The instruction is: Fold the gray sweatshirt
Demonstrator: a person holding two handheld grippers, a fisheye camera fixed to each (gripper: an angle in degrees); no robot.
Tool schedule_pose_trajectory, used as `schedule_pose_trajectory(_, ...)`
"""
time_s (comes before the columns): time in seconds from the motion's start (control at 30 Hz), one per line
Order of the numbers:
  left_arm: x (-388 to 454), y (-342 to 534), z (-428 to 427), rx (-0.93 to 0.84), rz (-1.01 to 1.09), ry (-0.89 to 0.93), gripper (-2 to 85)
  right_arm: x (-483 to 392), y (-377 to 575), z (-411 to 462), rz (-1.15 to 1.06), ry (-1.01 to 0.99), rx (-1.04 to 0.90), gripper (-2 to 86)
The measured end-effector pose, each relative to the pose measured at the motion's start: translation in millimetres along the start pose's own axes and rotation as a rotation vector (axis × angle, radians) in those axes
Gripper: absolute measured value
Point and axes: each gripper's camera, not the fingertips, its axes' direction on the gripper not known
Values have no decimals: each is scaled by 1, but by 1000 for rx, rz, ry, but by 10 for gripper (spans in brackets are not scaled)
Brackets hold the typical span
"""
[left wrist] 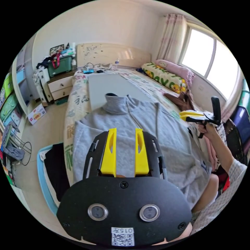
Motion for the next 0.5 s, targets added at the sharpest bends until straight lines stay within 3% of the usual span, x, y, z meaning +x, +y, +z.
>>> schedule_pose_trajectory(0.23,-73,-49,75,-54,-173,-79,125,88,-56,100,238,-7,41,134)
schedule_pose_trajectory(0.4,-85,-68,111,-50,-169,-116,131,101,-85,145,205,91,9,136)
schedule_pose_trajectory(0.5,-88,-72,132,-99,-151,-124,127,111,-104,175,191,91,-108,135)
